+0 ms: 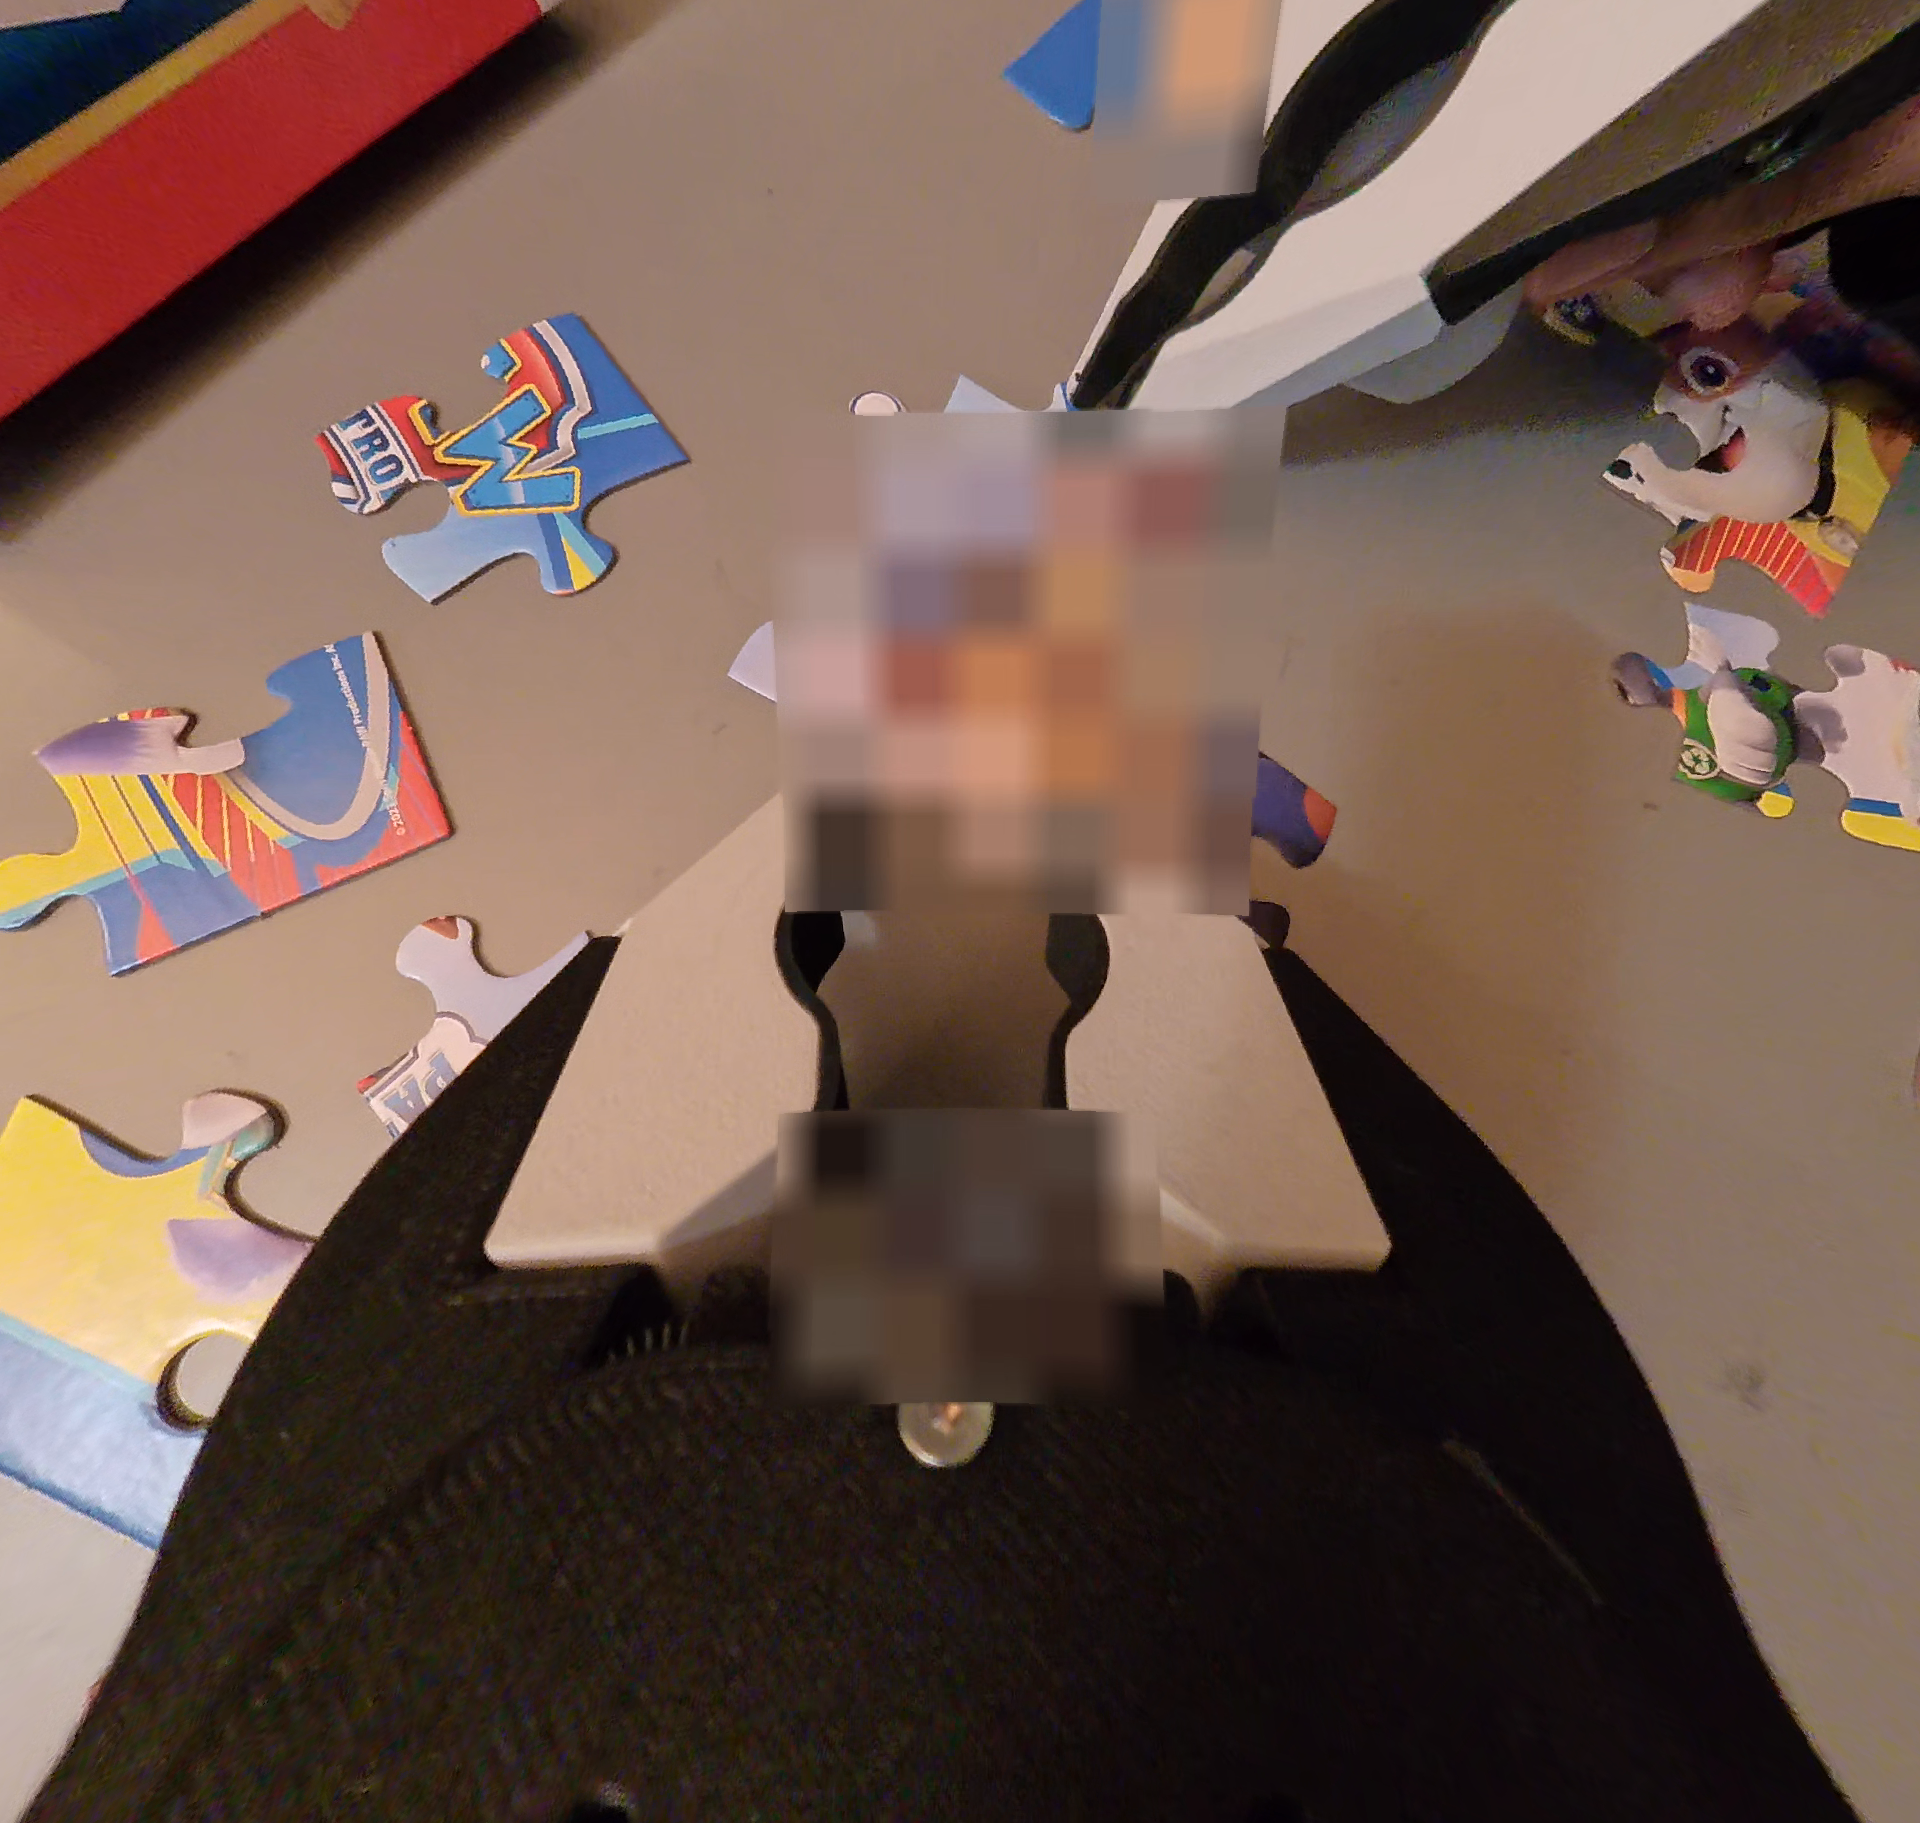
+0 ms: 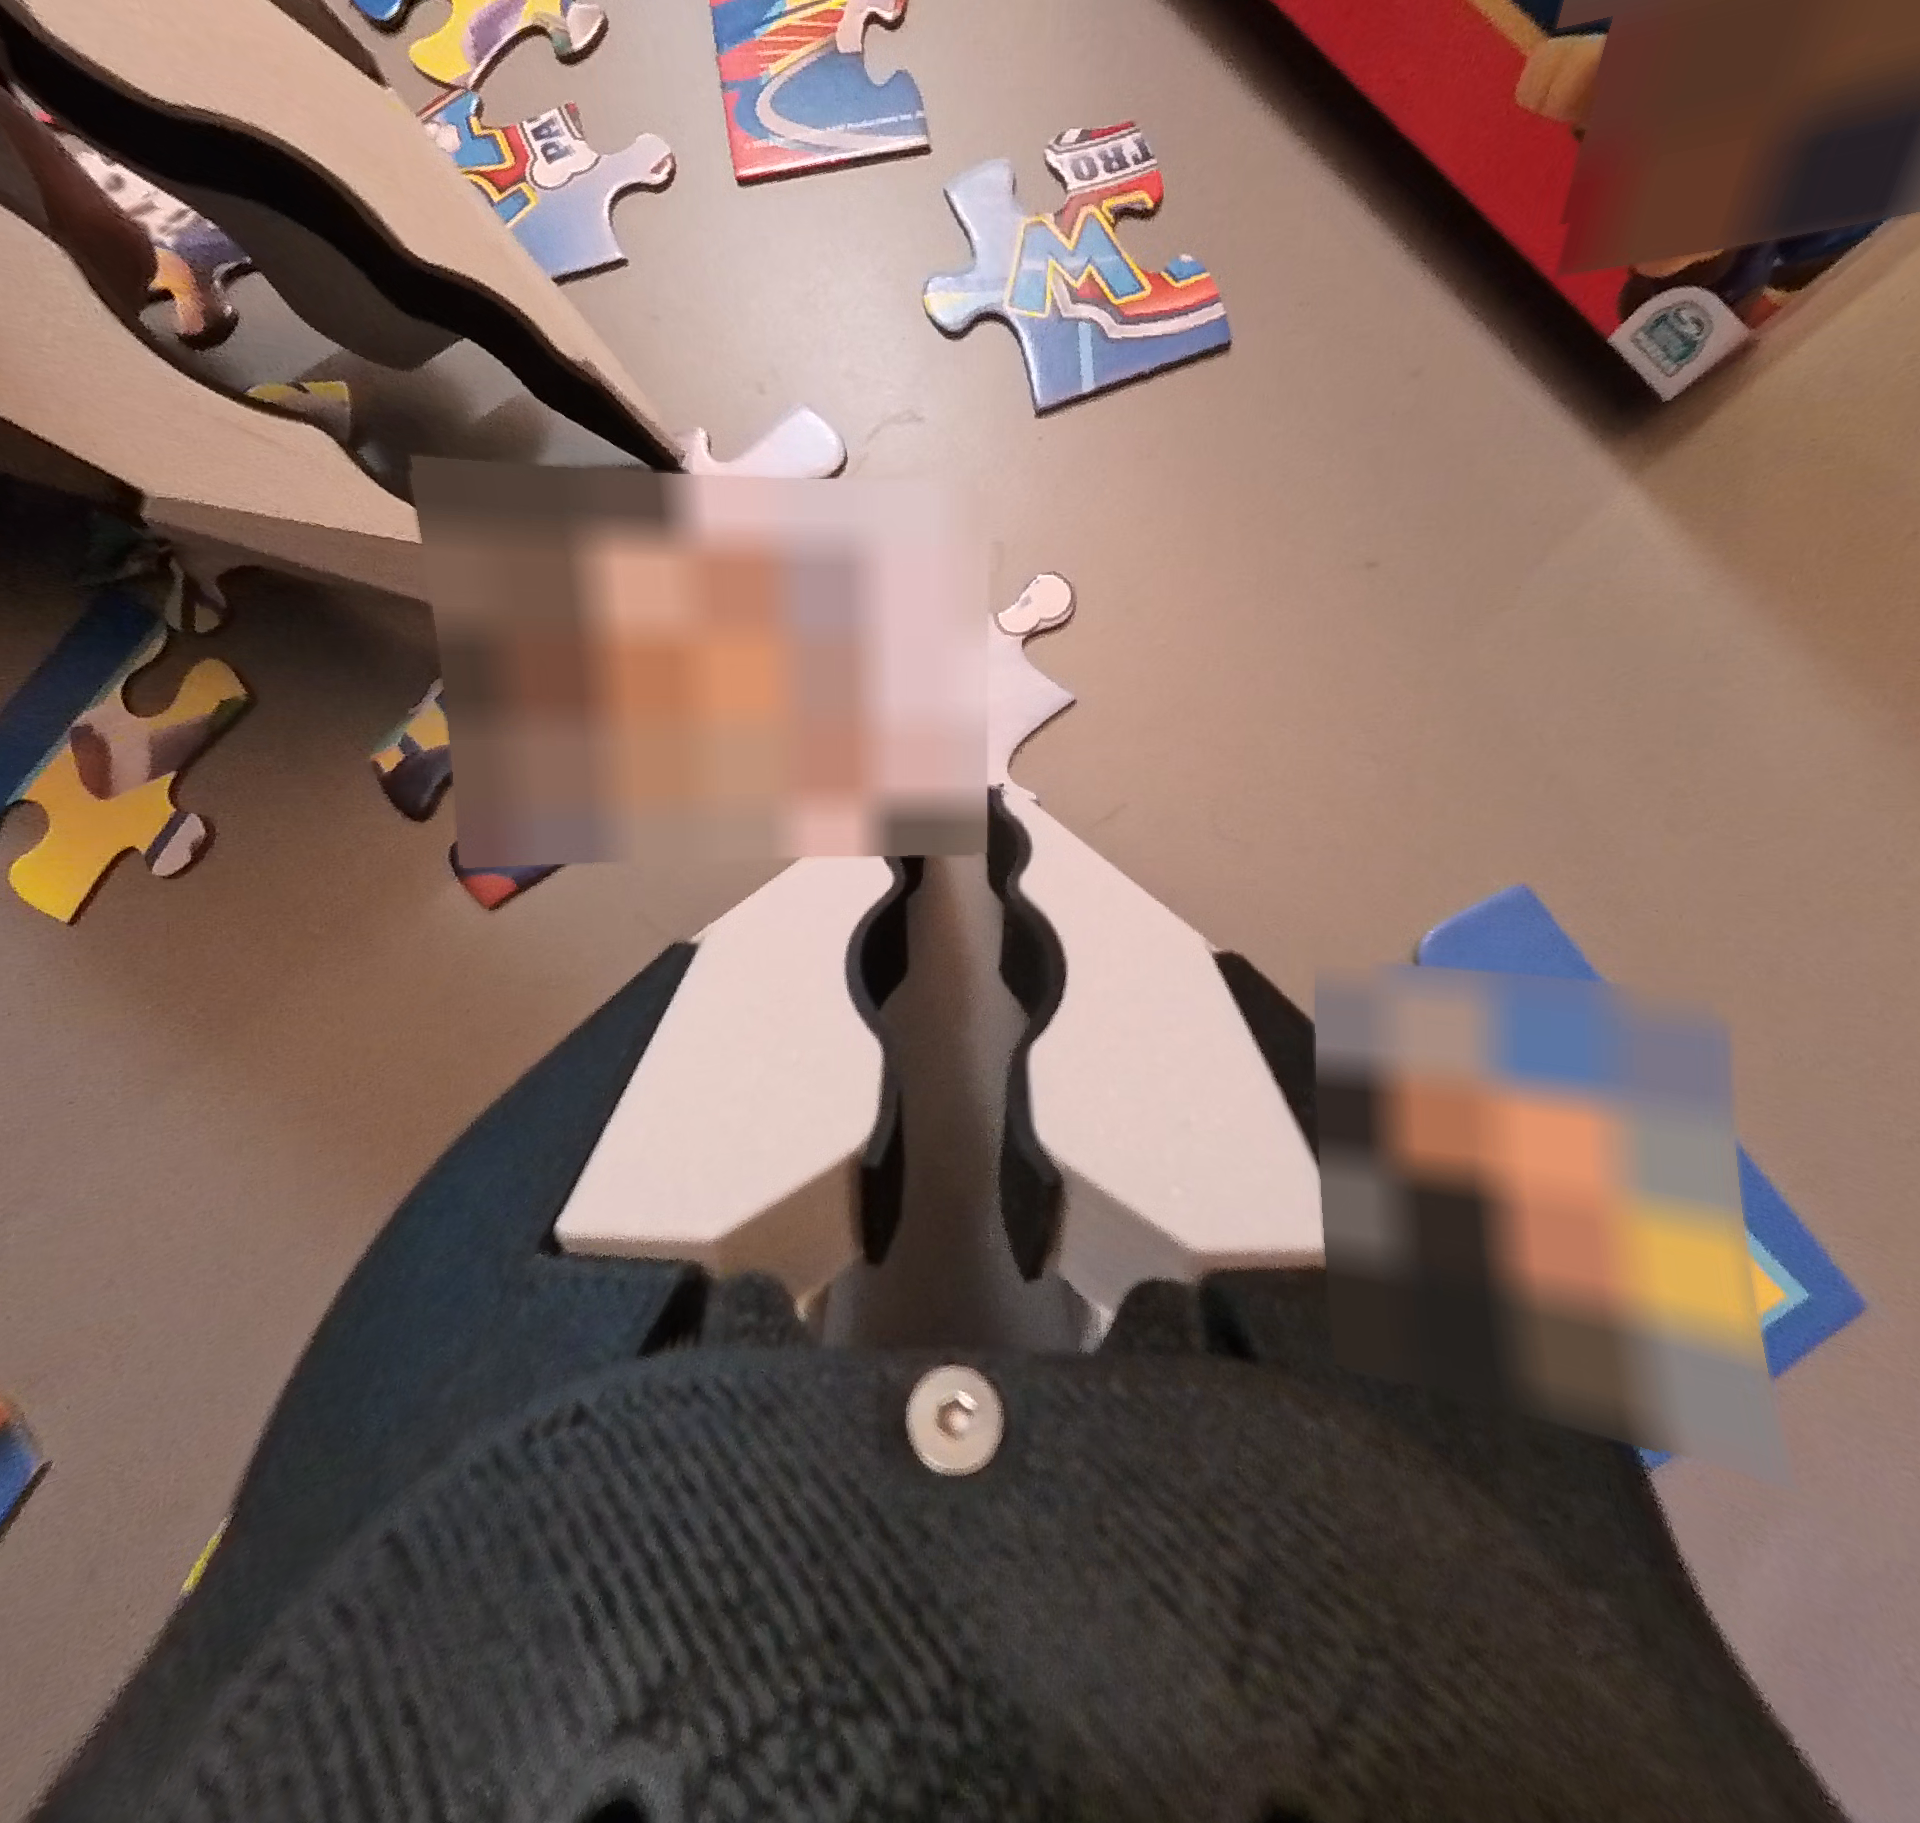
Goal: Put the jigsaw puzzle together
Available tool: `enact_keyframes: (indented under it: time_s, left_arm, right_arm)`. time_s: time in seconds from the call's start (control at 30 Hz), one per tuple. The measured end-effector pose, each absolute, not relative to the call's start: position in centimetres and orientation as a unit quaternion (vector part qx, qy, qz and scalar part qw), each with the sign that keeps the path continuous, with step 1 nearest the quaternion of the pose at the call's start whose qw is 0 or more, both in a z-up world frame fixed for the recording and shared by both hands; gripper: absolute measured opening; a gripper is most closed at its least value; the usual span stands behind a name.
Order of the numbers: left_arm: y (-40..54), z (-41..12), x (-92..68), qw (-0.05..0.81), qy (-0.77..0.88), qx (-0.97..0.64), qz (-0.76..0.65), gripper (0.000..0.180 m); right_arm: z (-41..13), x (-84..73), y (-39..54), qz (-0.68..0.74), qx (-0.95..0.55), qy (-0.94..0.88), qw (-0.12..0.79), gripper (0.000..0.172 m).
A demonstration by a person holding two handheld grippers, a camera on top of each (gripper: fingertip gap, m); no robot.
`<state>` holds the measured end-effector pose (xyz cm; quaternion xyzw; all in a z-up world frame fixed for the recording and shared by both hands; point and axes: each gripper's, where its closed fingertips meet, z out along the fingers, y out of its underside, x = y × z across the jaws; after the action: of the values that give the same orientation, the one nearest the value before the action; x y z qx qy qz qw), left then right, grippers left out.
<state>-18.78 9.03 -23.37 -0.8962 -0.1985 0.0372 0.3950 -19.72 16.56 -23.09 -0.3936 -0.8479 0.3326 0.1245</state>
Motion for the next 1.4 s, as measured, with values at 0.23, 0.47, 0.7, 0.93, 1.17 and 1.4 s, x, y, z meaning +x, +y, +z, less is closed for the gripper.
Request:
enact_keyframes:
  time_s: [0.23, 0.47, 0.7, 0.93, 1.17, 1.4]
  left_arm:
    - [9.0, -23.4, -18.8, 0.394, -0.198, -0.897, 0.04, 0.033]
    - [9.0, -23.4, -18.8, 0.393, -0.198, -0.897, 0.041, 0.034]
    - [9.0, -23.4, -18.8, 0.393, -0.197, -0.897, 0.042, 0.033]
    - [9.0, -23.4, -18.7, 0.392, -0.193, -0.898, 0.044, 0.034]
    - [9.0, -23.4, -18.7, 0.392, -0.194, -0.898, 0.043, 0.034]
    - [9.1, -23.4, -18.7, 0.392, -0.194, -0.898, 0.043, 0.033]
  right_arm:
    - [-21.4, -19.0, 13.1, 0.375, -0.29, -0.865, 0.164, 0.0]
    - [-23.2, -18.4, 12.3, 0.36, -0.298, -0.875, 0.129, 0.0]
    - [-23.2, -18.4, 12.2, 0.37, -0.31, -0.869, 0.11, 0.0]
    - [-23.2, -18.7, 12.3, 0.363, -0.306, -0.871, 0.122, 0.0]
    - [-22.9, -20.8, 13.4, 0.375, -0.338, -0.85, 0.148, 0.0]
    - [-23.1, -21.1, 14.4, 0.36, -0.344, -0.852, 0.162, 0.0]
